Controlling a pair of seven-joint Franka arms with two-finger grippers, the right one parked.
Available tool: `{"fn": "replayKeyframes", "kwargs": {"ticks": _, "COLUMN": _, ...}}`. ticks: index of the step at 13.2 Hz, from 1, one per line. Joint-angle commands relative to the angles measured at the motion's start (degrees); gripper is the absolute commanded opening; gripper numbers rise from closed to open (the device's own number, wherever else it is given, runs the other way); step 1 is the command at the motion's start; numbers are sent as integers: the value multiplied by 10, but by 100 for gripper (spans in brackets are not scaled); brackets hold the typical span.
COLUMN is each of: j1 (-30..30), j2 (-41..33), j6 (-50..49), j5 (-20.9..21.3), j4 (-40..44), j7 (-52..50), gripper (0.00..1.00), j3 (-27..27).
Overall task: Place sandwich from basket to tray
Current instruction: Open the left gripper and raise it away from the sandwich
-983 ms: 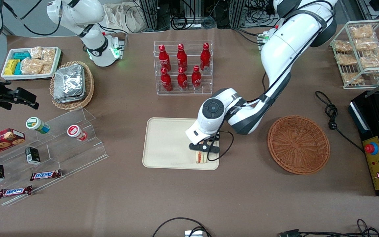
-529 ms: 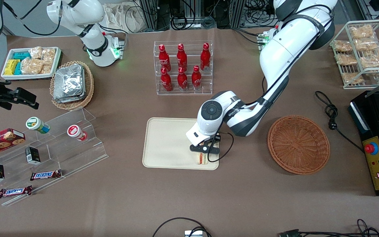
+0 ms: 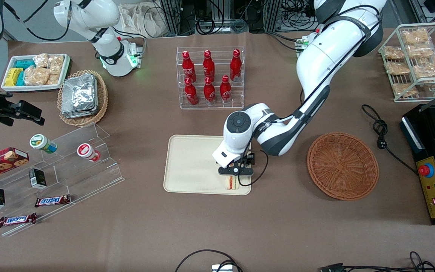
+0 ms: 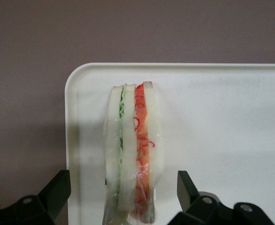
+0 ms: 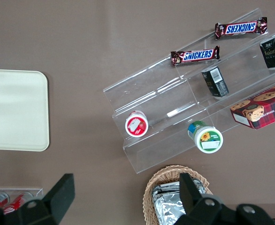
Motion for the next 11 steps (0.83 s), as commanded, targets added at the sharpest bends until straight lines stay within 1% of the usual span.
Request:
{"fn": "replayKeyframes", "kwargs": {"ticks": 1, "j1": -7, "j2": -21, "j6": -14, "j5": 11, "j4": 14, "j7": -35, "gripper": 100, "j3": 2}}
{"fn": "replayKeyframes", "kwargs": {"ticks": 4, "j1": 5, "j2": -86, "j6": -70, "j5": -7, "j4": 14, "j7": -47, "gripper": 100, "j3": 1}}
{"fn": "replayKeyframes", "kwargs": {"ticks": 5, "j1": 23, "j2": -110, "j6": -96, "j5": -15, "j4": 12, "j7": -41, "gripper": 100, "j3": -2}}
{"fn": "replayKeyframes", "kwargs": {"ticks": 7, "j1": 52, "j2": -159, "j6": -129, "j5": -57, "j4": 5, "j7": -16, "gripper": 100, "j3": -2}}
{"fn": "replayKeyframes", "kwargs": {"ticks": 10, "j1": 124, "j2": -234, "j6": -137, "j5": -96, "j4": -40, "j7": 22, "gripper": 100, "j3": -3}}
{"fn": "replayKeyframes", "kwargs": {"ticks": 11, "j1": 148, "j2": -259, "j6": -143, "j5": -115, "j4": -52, "j7": 51, "gripper": 100, "j3": -3}}
